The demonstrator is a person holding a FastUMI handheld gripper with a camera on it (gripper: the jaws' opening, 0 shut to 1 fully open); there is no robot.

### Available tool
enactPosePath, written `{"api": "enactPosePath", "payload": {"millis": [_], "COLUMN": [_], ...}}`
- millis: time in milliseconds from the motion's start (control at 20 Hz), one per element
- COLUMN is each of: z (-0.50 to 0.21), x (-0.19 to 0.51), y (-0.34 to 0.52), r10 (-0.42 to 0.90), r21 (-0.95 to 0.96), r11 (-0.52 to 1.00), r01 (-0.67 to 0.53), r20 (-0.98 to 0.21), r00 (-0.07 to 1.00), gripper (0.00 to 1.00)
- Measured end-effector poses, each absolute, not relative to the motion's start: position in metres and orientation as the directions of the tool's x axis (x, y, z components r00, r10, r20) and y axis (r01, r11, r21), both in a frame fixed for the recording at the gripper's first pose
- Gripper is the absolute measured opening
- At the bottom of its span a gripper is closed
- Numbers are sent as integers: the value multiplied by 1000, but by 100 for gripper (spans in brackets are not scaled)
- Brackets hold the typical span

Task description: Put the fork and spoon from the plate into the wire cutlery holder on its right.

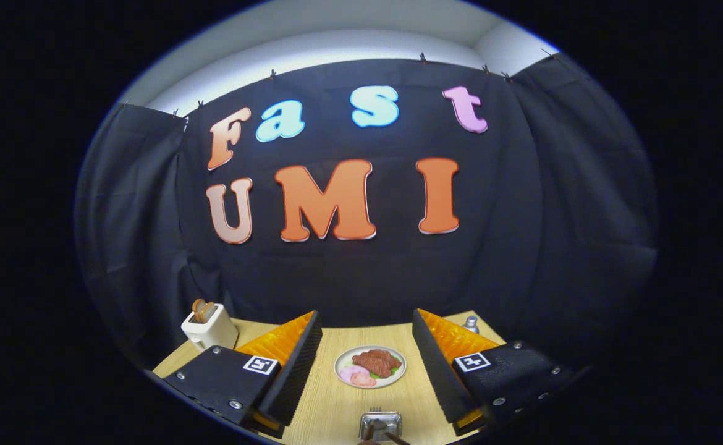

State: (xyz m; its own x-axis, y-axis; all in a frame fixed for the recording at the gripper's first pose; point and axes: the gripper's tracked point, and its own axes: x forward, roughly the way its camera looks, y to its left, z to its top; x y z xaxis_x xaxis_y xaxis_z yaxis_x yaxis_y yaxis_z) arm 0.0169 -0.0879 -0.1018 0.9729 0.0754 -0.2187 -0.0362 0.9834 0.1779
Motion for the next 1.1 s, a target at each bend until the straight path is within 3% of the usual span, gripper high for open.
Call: {"api": "enactPosePath", "payload": {"millis": [200,450,1100], "z": [-53,-14,-6], "x": [21,18,13], "y": [-93,-93,-72], "r10": [14,3,50], "r21": [125,160,99], "r11": [992,987,993], "r01": [-7,-12,-60], "r20": [-60,55,102], "r00": [998,998,994], "gripper": [95,95,95]}}
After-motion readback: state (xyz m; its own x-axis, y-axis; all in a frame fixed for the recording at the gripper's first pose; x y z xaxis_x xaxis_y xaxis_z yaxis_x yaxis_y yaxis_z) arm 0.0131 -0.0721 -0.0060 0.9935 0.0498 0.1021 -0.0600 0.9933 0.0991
